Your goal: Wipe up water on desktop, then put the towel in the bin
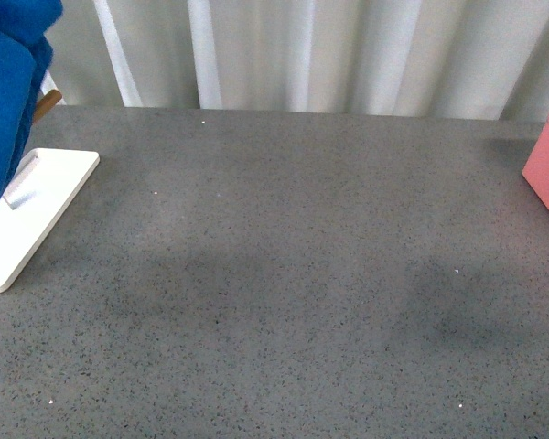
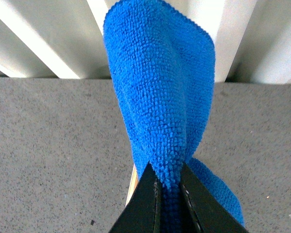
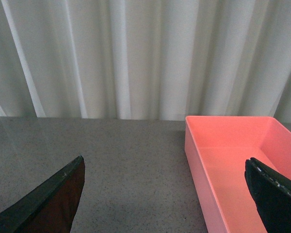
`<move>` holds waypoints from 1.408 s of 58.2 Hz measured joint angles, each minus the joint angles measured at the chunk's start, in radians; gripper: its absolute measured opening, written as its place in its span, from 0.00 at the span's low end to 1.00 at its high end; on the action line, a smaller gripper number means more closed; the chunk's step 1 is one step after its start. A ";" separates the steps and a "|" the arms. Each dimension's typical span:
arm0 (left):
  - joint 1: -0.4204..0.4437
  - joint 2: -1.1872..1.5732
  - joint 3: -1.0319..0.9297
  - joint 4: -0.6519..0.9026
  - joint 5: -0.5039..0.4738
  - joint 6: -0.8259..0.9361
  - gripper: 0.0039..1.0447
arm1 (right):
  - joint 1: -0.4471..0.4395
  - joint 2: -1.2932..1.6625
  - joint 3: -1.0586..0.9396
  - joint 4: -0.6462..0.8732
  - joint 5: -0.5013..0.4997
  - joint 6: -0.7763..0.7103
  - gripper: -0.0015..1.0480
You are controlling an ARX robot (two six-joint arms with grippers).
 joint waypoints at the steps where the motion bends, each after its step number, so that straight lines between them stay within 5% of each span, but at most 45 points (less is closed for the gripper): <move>1: 0.000 -0.010 0.003 -0.002 0.008 -0.003 0.04 | 0.000 0.000 0.000 0.000 0.000 0.000 0.93; 20: -0.073 -0.200 0.030 -0.009 0.137 -0.123 0.04 | 0.000 0.000 0.000 0.000 0.000 0.000 0.93; 32: -0.244 -0.328 -0.020 0.084 0.237 -0.235 0.04 | 0.000 0.000 0.000 0.000 0.000 0.000 0.93; 51: -0.537 -0.222 -0.242 0.414 0.327 -0.446 0.04 | 0.000 0.000 0.000 0.000 0.000 0.000 0.93; 74: -0.622 -0.011 -0.327 0.814 0.451 -0.639 0.04 | 0.000 0.000 0.000 0.000 0.000 0.000 0.93; 82: -0.611 0.027 -0.335 0.841 0.452 -0.646 0.04 | -0.070 0.191 0.130 -0.308 -0.368 -0.092 0.93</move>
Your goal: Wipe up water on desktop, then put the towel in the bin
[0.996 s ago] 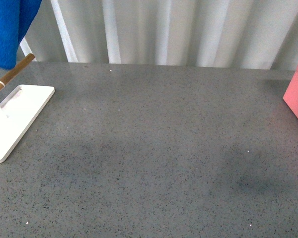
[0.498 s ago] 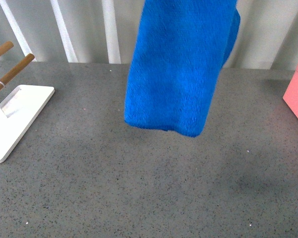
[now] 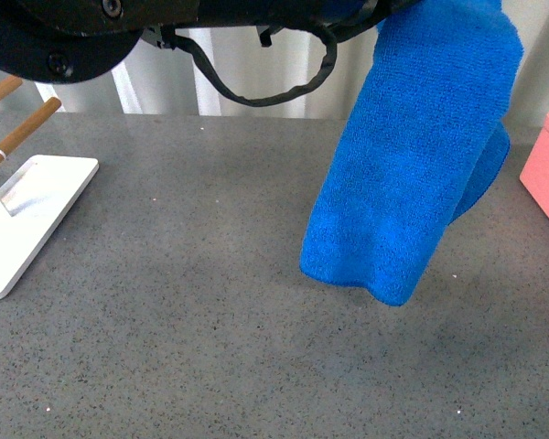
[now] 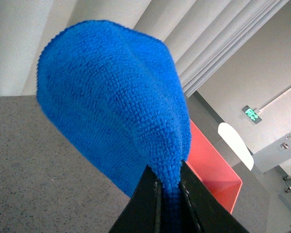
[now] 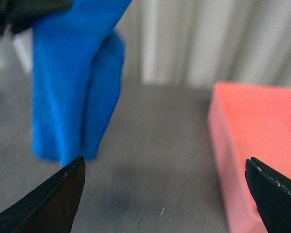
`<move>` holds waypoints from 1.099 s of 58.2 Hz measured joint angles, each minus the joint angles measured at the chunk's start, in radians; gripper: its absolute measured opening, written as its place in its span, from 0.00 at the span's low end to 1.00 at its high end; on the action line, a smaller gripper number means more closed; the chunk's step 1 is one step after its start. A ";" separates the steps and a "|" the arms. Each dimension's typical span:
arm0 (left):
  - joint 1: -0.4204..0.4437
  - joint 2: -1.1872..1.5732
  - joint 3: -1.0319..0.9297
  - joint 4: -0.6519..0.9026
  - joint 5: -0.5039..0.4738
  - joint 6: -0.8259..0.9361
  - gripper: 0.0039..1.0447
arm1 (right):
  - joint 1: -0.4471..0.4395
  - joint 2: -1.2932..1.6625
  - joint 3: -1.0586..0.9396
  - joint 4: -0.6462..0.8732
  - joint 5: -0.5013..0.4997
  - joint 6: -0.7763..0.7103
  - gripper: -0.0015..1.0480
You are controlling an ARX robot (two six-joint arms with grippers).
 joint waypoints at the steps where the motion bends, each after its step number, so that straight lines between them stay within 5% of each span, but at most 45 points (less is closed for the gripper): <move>1: 0.001 0.000 -0.003 0.005 0.002 -0.001 0.04 | -0.002 0.006 0.002 -0.005 -0.013 -0.005 0.93; 24: 0.049 -0.002 -0.034 0.060 0.017 -0.019 0.04 | -0.185 0.642 0.220 0.500 -0.191 -0.116 0.93; 41: 0.048 -0.039 -0.035 0.025 0.018 -0.052 0.04 | -0.016 1.094 0.297 0.797 -0.186 -0.095 0.93; 55: 0.026 -0.056 -0.035 -0.004 0.017 -0.068 0.04 | 0.184 1.278 0.344 0.933 -0.158 -0.070 0.93; 64: 0.015 -0.062 -0.035 -0.008 0.018 -0.076 0.04 | 0.223 1.360 0.411 0.940 -0.116 -0.072 0.93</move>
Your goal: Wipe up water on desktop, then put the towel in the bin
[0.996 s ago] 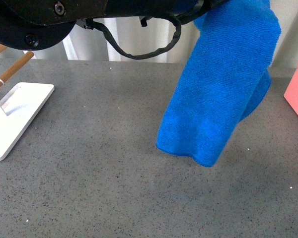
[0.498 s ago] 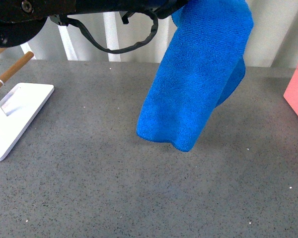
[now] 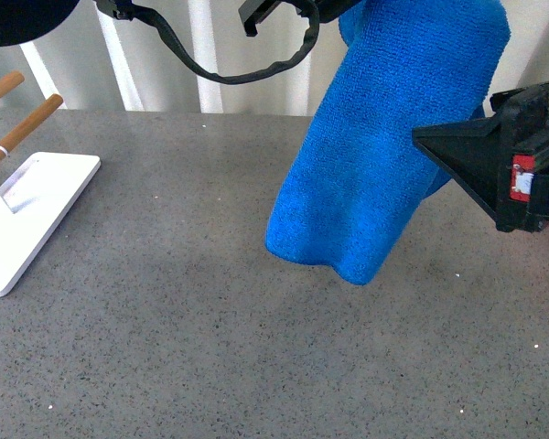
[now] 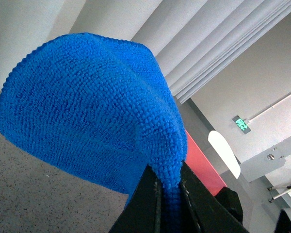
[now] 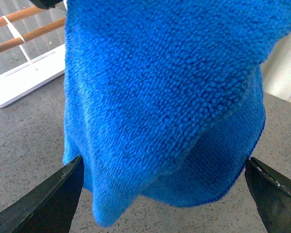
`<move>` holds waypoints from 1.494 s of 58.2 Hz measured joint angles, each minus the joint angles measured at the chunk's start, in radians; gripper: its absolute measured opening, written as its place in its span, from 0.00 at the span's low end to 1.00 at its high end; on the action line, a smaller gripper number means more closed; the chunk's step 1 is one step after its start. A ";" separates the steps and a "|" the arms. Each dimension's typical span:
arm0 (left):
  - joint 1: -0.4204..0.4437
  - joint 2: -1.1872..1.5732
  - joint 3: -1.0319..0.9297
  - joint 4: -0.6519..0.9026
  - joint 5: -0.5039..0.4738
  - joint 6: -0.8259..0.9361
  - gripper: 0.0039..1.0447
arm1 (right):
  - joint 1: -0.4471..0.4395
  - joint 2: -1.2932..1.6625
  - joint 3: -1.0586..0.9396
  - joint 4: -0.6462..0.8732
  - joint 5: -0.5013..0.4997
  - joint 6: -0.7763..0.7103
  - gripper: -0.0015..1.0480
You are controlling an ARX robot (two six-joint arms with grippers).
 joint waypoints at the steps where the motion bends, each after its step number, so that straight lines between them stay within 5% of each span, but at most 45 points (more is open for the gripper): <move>1: 0.000 0.000 0.000 0.000 0.000 0.000 0.04 | 0.002 0.006 0.005 0.000 0.003 -0.002 0.93; 21: -0.003 -0.008 0.000 -0.004 -0.001 -0.025 0.04 | 0.046 0.097 0.067 0.059 0.015 0.004 0.92; 31: -0.003 -0.009 0.000 -0.009 -0.001 -0.028 0.04 | 0.069 0.111 0.088 0.076 0.032 0.016 0.71; 52: 0.000 -0.022 0.000 -0.026 -0.008 -0.029 0.04 | 0.083 0.110 0.096 0.093 0.038 0.032 0.06; 68: 0.013 -0.025 0.000 -0.027 -0.019 -0.034 0.04 | 0.063 0.090 0.096 0.090 0.032 0.033 0.04; 87: 0.115 -0.054 -0.019 -0.065 -0.019 -0.039 0.48 | 0.030 0.078 0.096 0.067 0.032 0.033 0.04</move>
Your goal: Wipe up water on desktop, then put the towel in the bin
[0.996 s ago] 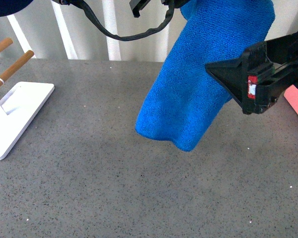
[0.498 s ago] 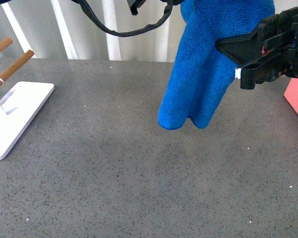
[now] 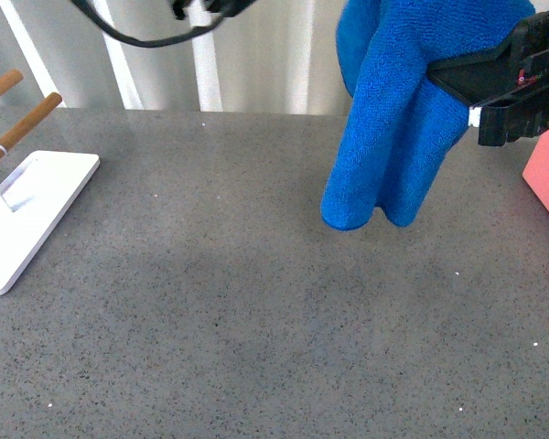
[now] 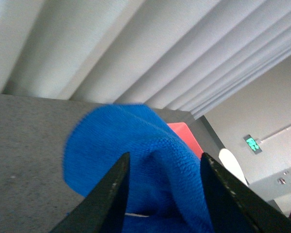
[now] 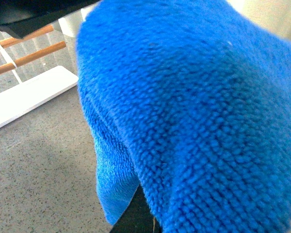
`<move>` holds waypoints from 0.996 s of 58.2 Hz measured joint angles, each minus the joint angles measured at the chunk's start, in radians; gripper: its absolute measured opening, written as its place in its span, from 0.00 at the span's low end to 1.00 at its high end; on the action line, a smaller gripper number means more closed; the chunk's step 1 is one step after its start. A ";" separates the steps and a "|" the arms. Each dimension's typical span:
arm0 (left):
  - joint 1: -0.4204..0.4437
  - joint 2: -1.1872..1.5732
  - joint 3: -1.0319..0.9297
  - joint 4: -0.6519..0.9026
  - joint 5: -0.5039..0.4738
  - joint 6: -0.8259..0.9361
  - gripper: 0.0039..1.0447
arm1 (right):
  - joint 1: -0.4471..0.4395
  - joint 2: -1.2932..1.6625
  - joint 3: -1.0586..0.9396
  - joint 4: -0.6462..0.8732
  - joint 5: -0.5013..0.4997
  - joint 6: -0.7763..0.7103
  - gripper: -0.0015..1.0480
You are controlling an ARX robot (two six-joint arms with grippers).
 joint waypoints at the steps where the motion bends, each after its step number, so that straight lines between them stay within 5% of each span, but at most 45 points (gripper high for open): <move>1: 0.014 -0.006 -0.005 -0.008 0.000 0.002 0.52 | -0.002 0.000 0.000 -0.002 0.000 0.000 0.04; 17: 0.254 -0.117 -0.131 -0.093 0.066 0.071 0.95 | -0.026 0.000 0.000 -0.025 0.005 -0.002 0.04; 51: 0.639 -0.575 -0.459 -0.377 0.311 0.385 0.94 | -0.032 0.031 0.004 -0.051 0.042 -0.015 0.04; 58: 0.630 -0.631 -0.608 -0.077 0.021 0.521 0.78 | -0.031 0.031 0.004 -0.055 0.051 -0.016 0.04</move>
